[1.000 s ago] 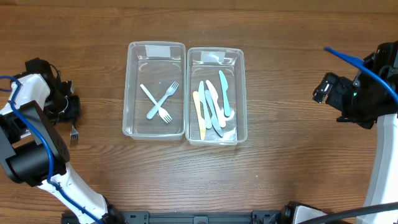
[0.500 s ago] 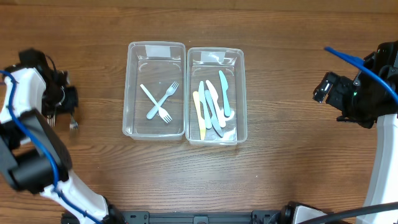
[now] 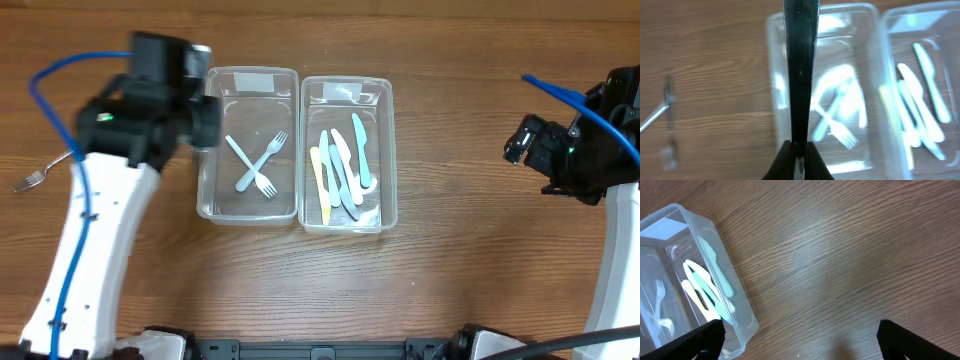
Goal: Pack container
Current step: 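Carry metal fork over the left container and lower it, then release fork and swing left gripper back to the table forks, then lower left gripper onto the second metal fork and grasp it, then carry second metal fork into the left container and release, then move left gripper to the last metal fork and grasp it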
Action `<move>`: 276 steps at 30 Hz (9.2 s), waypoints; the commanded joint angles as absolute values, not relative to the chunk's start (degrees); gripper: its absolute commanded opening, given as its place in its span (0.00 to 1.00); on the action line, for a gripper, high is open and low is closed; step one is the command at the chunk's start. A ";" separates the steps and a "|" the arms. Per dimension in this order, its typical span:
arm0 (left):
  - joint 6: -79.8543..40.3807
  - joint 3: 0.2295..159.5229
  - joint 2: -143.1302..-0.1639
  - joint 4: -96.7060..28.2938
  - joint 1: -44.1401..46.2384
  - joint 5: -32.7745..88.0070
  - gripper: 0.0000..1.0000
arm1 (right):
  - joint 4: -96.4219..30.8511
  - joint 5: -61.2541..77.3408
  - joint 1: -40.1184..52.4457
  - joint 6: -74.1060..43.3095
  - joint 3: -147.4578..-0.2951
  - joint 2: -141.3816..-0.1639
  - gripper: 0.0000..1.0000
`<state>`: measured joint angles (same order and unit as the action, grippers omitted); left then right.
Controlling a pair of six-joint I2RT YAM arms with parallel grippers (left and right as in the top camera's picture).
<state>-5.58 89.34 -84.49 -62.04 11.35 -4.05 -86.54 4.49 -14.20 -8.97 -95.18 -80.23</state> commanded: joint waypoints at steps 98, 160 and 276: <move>14.17 73.97 -114.80 -40.64 -32.77 3.86 0.68 | -87.07 4.99 -14.00 -8.99 -95.31 -79.53 1.00; 6.42 93.80 -92.25 -60.71 -6.81 1.72 0.04 | -87.09 4.84 -13.98 -9.02 -95.31 -79.53 1.00; 61.32 92.77 -133.99 -46.68 -39.75 5.23 1.00 | -90.41 5.06 -14.00 -8.60 -95.31 -79.53 1.00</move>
